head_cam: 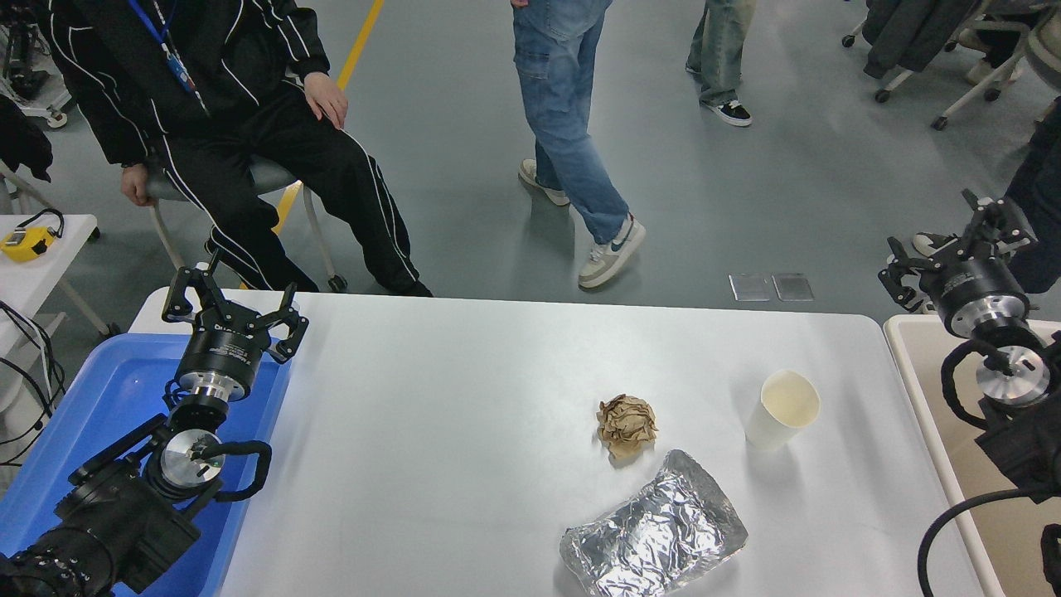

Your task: Dispose of the paper cup in the dustbin

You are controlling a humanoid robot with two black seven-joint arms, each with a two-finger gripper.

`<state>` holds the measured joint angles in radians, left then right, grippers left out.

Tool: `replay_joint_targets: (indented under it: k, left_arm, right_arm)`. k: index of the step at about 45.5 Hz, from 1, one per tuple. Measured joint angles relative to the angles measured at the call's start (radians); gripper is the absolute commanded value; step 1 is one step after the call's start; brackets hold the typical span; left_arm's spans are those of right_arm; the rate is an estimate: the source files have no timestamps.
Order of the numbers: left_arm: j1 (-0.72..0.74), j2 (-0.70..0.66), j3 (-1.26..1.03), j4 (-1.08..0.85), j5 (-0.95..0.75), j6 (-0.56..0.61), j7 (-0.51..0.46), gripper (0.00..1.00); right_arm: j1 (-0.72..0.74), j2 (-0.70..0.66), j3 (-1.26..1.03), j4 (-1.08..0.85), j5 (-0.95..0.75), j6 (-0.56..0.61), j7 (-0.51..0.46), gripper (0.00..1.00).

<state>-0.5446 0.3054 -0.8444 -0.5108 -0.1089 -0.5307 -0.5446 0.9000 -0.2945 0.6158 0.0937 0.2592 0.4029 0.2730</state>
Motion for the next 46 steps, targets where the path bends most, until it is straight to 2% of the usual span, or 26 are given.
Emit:
replay_joint_targets:
  k: [46]
  left_arm:
    - [0.000, 0.000, 0.000, 0.000, -0.001, 0.000, 0.000, 1.00]
  right_arm:
    - [0.005, -0.031, -0.005, -0.002, -0.002, -0.004, 0.000, 0.99]
